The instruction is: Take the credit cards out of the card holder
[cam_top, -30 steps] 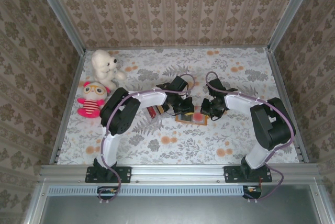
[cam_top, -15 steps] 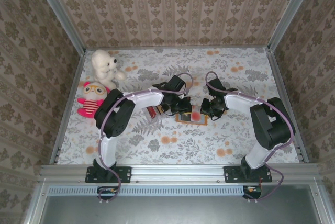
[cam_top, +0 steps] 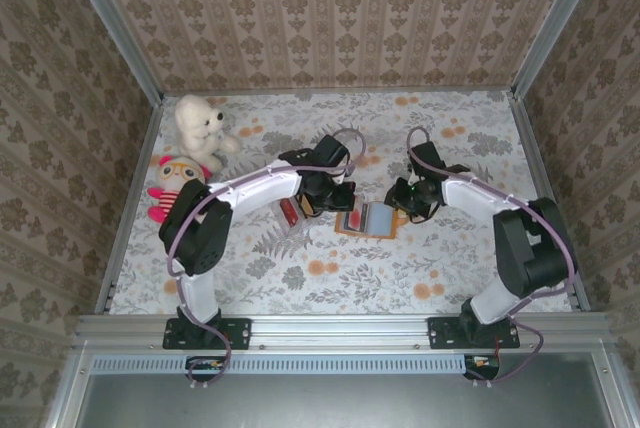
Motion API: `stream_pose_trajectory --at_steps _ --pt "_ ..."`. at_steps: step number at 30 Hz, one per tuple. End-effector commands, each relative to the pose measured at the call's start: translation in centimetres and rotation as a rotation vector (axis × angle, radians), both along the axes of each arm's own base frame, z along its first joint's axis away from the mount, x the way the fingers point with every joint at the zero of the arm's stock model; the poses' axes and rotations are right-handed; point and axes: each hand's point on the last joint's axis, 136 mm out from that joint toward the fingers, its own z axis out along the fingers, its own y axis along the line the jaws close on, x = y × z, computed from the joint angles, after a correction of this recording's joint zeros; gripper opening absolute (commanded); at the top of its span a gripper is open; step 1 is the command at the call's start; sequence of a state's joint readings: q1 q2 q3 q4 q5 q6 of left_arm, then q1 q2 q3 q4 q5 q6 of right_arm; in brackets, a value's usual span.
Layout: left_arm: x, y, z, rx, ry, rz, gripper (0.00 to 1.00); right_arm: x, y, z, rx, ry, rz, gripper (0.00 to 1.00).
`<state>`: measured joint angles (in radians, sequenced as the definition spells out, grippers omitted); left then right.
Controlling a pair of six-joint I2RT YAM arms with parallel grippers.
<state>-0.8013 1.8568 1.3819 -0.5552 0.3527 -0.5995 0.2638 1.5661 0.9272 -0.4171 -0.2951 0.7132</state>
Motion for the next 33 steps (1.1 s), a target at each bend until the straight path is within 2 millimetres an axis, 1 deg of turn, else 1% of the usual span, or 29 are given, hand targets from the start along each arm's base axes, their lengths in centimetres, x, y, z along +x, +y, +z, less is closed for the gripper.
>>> stream_pose_trajectory --at_steps 1,3,6,8,10,13,17,18,22,24,28,32,33 --pt "1.1 1.0 3.1 0.022 -0.126 -0.053 0.0 1.0 1.2 4.3 0.105 -0.086 0.011 0.37" --pt "1.7 1.0 4.0 0.027 -0.185 -0.069 0.0 1.2 1.4 5.6 0.155 -0.104 -0.002 0.42" --pt "2.5 0.9 5.5 0.043 -0.295 -0.117 0.0 1.6 1.7 7.6 0.234 -0.127 -0.029 0.53" --pt "3.0 0.6 6.3 0.052 -0.374 -0.156 0.0 1.8 1.8 8.5 0.277 -0.116 -0.058 0.6" --pt "3.3 0.0 7.2 0.06 -0.464 -0.214 0.0 2.0 2.1 9.6 0.334 -0.089 -0.076 0.65" --pt "3.1 -1.2 8.0 0.094 -0.6 -0.316 0.0 2.2 2.8 10.5 0.388 -0.013 -0.104 0.7" --pt "3.4 -2.2 8.4 0.159 -0.73 -0.371 0.0 2.2 3.6 10.7 0.425 0.071 -0.113 0.73" --pt "3.4 -2.4 8.3 0.169 -0.748 -0.377 0.0 2.2 3.5 10.7 0.426 0.075 -0.123 0.73" --pt "2.9 -3.1 8.9 0.174 -0.825 -0.405 0.0 1.3 2.5 9.7 0.377 0.151 -0.183 0.74" --pt "2.6 -3.3 9.2 0.154 -0.854 -0.406 0.0 1.2 2.4 9.3 0.378 0.177 -0.201 0.73" --pt "1.6 -4.1 9.5 0.12 -0.895 -0.44 0.0 1.2 3.0 8.8 0.424 0.228 -0.215 0.7" --pt "1.1 -4.3 9.4 0.116 -0.908 -0.461 0.0 1.2 3.3 8.9 0.445 0.244 -0.216 0.66" --pt "1.0 -4.4 9.3 0.113 -0.911 -0.47 0.0 1.3 3.4 8.9 0.448 0.243 -0.214 0.64"
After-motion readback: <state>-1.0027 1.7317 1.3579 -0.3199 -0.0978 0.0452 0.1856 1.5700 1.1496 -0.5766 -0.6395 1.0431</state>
